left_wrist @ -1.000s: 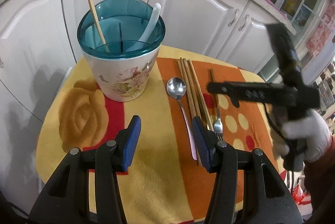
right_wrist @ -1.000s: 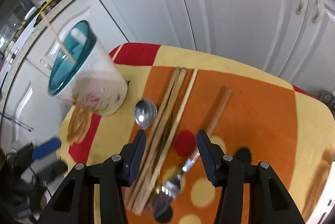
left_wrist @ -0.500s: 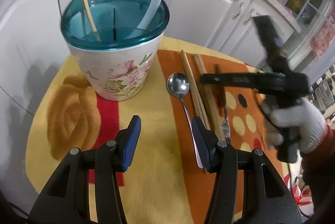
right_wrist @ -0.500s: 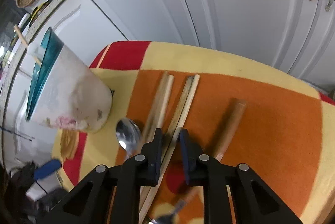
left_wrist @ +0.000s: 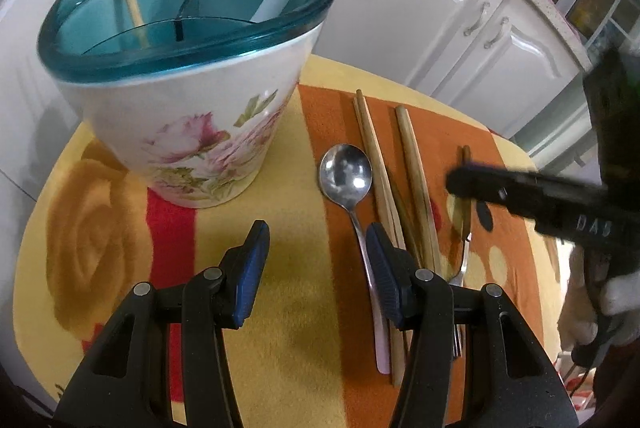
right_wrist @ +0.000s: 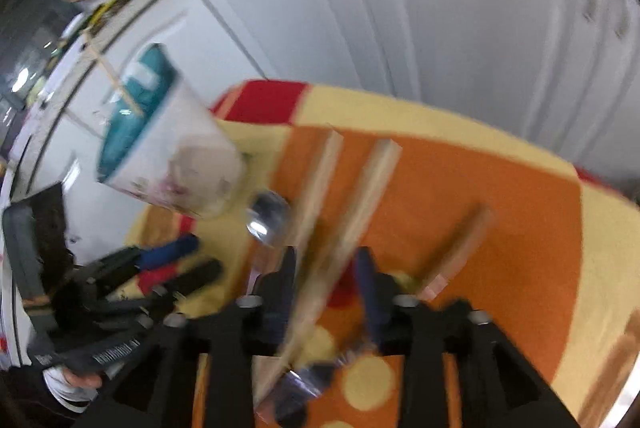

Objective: Organize utensils

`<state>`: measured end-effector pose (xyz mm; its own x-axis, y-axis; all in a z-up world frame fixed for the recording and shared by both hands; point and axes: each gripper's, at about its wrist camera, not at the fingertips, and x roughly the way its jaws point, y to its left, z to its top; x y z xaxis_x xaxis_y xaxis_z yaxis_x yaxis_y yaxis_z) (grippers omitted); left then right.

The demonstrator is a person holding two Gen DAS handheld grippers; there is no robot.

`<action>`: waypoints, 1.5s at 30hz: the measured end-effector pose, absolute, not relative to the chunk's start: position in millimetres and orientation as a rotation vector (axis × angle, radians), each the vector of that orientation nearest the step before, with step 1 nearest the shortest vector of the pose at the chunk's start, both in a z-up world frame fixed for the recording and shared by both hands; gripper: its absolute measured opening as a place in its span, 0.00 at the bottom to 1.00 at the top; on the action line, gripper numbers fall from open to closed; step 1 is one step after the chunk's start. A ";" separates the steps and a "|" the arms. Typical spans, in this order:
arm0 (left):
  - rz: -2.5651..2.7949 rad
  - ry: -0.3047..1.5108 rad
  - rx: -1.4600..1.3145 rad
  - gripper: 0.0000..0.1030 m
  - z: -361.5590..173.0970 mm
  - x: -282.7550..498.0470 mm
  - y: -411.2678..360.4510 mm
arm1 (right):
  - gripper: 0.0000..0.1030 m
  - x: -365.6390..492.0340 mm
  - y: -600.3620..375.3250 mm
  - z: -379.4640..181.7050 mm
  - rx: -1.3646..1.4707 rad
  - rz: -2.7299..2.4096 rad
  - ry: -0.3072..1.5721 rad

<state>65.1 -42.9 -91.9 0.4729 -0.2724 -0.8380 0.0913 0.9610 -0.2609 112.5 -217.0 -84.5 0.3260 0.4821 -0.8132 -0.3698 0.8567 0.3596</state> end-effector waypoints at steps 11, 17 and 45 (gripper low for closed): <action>-0.114 1.065 -0.198 0.48 -80.5 32.9 20.0 | 0.25 146.0 -148.0 -95.1 -0.053 0.657 1.081; -0.078 1.056 -0.220 0.48 -75.2 23.3 43.5 | 0.11 154.3 -139.4 -119.3 -0.039 0.719 1.175; -0.219 1.082 -0.228 0.48 -86.5 70.0 -1.8 | 0.22 143.4 -218.2 -109.5 0.100 0.459 1.211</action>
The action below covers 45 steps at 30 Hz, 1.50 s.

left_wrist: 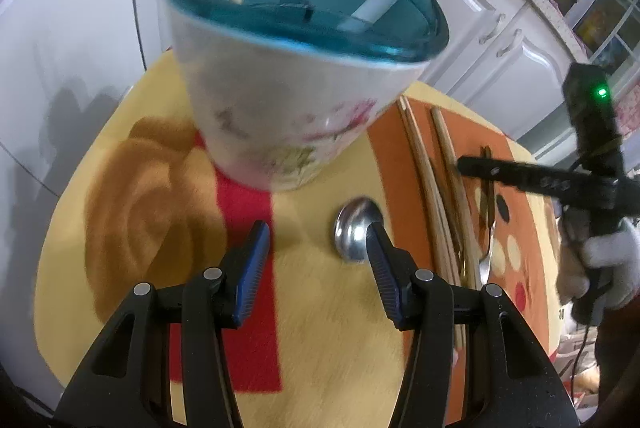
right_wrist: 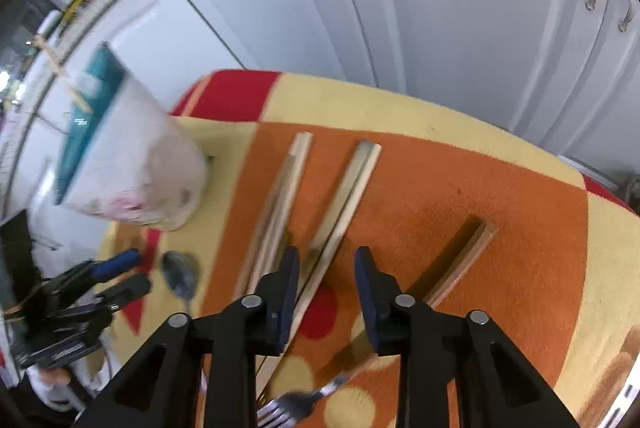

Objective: Organize utensils

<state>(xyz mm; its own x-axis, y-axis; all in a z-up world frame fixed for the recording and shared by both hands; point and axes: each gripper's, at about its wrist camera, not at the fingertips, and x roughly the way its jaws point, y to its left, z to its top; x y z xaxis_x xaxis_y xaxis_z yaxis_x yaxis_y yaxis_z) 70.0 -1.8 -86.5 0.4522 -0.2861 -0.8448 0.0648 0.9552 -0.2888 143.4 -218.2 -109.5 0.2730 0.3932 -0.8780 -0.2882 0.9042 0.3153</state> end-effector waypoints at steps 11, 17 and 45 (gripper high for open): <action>-0.281 1.112 -0.174 0.28 -99.5 91.3 -21.2 | 0.15 151.4 -231.5 -115.3 0.146 0.458 1.226; -0.304 1.104 -0.180 0.08 -101.2 89.1 -19.2 | 0.15 154.8 -227.1 -116.2 0.189 0.472 1.231; -0.289 1.106 -0.211 0.31 -98.3 78.3 1.4 | 0.15 167.0 -221.6 -117.7 0.080 0.419 1.263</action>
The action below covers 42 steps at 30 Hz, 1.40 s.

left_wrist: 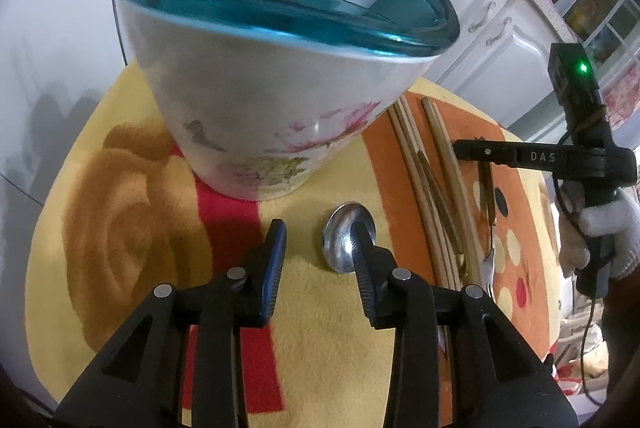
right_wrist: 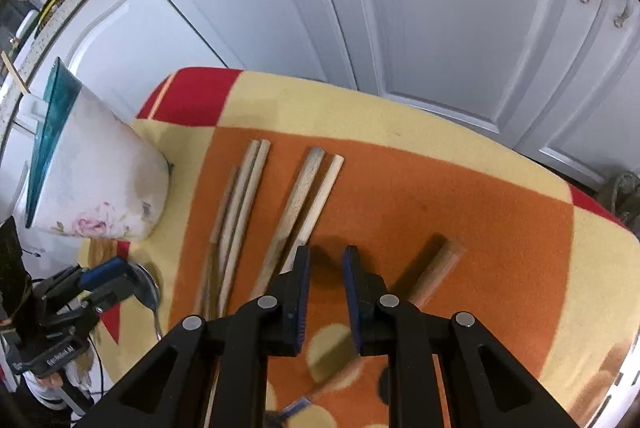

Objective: Organize utensils

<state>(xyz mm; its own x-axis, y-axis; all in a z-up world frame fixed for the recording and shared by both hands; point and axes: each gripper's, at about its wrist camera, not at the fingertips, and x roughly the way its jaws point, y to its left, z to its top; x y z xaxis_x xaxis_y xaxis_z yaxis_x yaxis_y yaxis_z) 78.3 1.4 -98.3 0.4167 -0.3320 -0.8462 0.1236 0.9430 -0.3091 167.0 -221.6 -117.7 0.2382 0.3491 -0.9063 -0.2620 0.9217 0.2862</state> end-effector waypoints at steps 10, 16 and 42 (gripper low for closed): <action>-0.289 1.113 -0.205 0.32 -104.0 82.8 -0.6 | 0.15 166.2 -218.7 -110.9 0.165 0.454 1.249; -0.292 1.117 -0.201 0.32 -104.3 81.5 1.9 | 0.18 166.9 -208.8 -117.2 0.108 0.445 1.265; -0.370 1.103 -0.079 0.13 -108.0 86.6 -23.7 | 0.09 175.3 -211.8 -117.9 0.078 0.422 1.238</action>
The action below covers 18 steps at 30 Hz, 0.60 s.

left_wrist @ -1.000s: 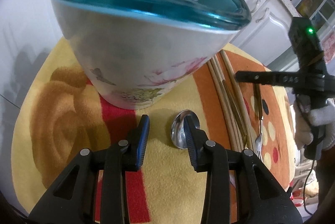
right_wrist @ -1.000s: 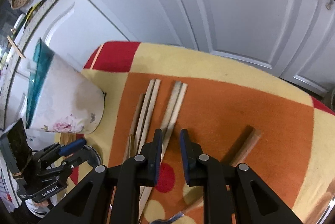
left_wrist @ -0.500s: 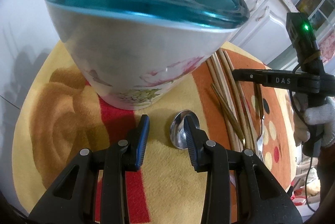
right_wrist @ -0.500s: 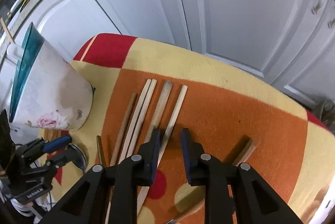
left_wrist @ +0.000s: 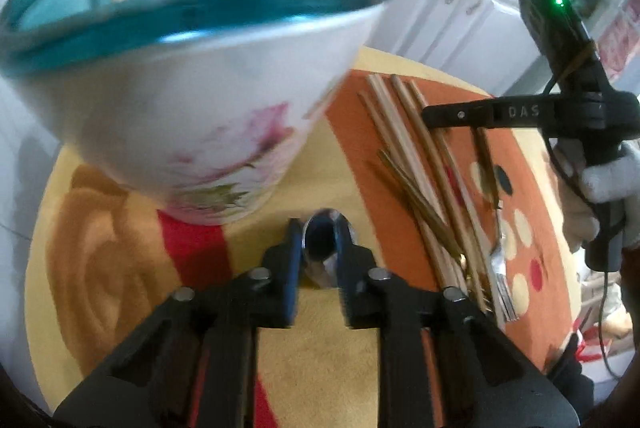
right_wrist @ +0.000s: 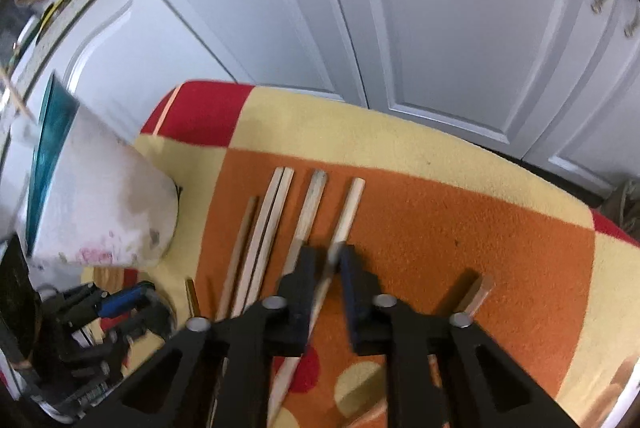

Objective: Organize utensils
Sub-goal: 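Lift the steel spoon with the left tool while the right tool grasps a wooden chopstick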

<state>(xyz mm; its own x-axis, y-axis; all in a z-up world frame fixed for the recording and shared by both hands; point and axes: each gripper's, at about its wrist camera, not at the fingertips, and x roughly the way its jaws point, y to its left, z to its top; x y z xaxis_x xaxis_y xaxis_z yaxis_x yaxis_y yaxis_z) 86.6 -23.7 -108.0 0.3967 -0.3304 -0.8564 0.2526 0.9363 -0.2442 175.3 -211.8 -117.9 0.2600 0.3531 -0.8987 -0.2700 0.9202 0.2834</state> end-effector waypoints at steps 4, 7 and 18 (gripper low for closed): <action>-0.352 1.096 -0.125 0.04 -100.9 81.5 -15.5 | 0.09 159.2 -214.7 -103.8 0.086 0.441 1.191; -0.341 1.056 -0.133 0.03 -85.6 67.4 -6.7 | 0.09 145.8 -215.2 -83.0 0.086 0.467 1.144; -0.322 0.871 -0.144 0.01 -9.8 20.6 30.6 | 0.07 97.6 -230.4 -16.3 0.109 0.539 0.976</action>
